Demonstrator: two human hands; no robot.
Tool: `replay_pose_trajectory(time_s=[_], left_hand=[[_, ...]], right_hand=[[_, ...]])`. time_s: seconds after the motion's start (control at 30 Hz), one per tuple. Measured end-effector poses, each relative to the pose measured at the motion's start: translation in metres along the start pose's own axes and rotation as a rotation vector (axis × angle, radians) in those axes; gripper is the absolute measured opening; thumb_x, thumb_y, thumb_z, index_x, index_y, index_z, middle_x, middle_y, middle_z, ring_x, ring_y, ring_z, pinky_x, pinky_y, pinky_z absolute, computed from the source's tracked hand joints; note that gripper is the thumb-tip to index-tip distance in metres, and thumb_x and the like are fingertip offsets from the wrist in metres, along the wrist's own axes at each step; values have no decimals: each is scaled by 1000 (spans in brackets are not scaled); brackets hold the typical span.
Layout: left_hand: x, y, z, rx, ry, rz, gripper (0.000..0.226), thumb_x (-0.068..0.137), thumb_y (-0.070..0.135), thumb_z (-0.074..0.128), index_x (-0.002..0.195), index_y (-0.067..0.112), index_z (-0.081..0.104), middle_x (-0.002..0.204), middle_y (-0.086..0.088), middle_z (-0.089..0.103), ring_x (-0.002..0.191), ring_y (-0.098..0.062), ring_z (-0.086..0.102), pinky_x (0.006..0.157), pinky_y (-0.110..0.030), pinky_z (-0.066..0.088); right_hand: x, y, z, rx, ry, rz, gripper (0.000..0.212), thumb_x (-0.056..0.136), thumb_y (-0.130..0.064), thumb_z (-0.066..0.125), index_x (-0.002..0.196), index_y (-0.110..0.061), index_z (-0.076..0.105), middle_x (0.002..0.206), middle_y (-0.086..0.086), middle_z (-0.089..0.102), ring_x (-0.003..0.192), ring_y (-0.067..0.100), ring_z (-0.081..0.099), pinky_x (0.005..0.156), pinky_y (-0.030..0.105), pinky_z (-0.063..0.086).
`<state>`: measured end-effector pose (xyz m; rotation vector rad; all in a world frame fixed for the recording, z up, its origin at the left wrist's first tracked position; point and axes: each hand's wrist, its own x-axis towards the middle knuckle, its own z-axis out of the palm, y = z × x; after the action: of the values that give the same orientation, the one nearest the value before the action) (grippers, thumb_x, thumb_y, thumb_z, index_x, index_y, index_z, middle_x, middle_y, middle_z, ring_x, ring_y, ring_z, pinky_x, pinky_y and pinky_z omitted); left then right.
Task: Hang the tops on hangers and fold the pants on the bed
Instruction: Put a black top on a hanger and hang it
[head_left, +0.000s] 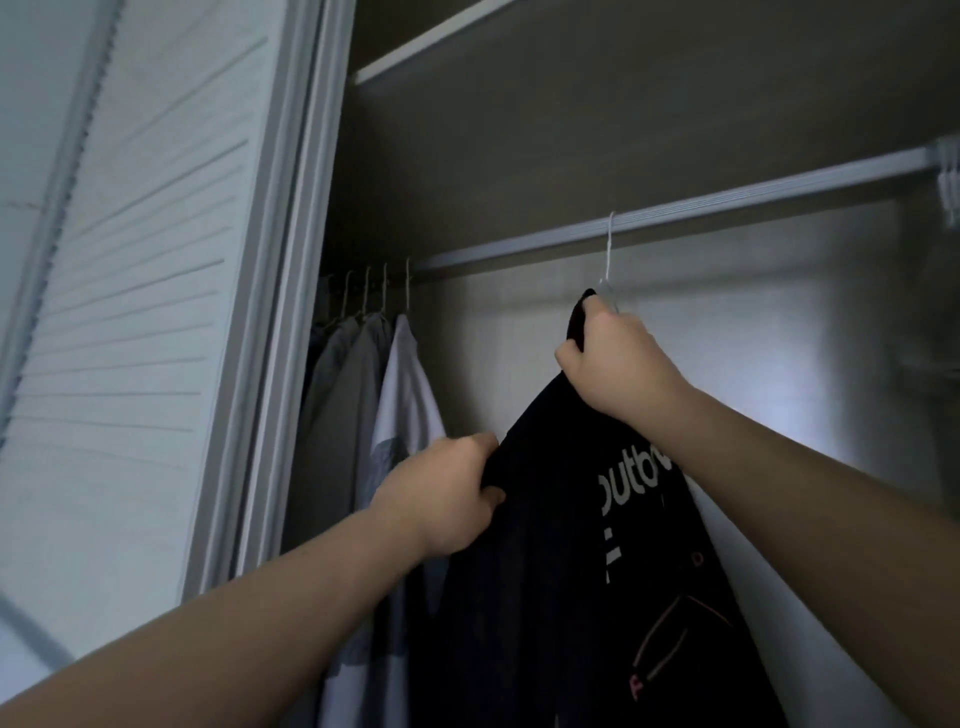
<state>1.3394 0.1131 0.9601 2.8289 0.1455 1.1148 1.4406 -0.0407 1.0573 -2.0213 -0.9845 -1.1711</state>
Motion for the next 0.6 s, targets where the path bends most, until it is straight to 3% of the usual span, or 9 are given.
replay_pose_trajectory(time_s=[0.27, 0.33, 0.43, 0.6], left_hand=[[-14, -34, -27, 142, 10, -124, 13, 93, 30, 60, 101, 24, 52, 104, -5, 64, 95, -30, 64, 80, -43, 56], [-17, -40, -30, 186, 15, -147, 13, 93, 30, 60, 98, 25, 49, 105, -6, 65, 96, -32, 64, 80, -42, 55], [-21, -45, -36, 229, 14, -171, 14, 93, 29, 59, 94, 27, 46, 103, -7, 64, 96, -33, 64, 77, -42, 55], [-22, -54, -46, 252, -15, -212, 10, 96, 26, 57, 97, 23, 47, 100, -8, 61, 92, -34, 61, 74, -44, 53]], right_hand=[[29, -18, 62, 328, -119, 1, 18, 98, -22, 48, 105, -6, 54, 85, 12, 56, 83, 32, 58, 66, 32, 39], [38, -23, 77, 369, -153, -6, 30, 98, -22, 50, 122, -5, 56, 94, 16, 59, 95, 33, 60, 75, 33, 45], [50, -32, 101, 433, -217, 13, 48, 100, -23, 50, 146, -8, 45, 122, 21, 64, 114, 38, 61, 96, 44, 52], [74, -44, 142, 511, -280, 35, 47, 99, -22, 52, 145, -10, 47, 136, 18, 59, 122, 38, 58, 99, 48, 52]])
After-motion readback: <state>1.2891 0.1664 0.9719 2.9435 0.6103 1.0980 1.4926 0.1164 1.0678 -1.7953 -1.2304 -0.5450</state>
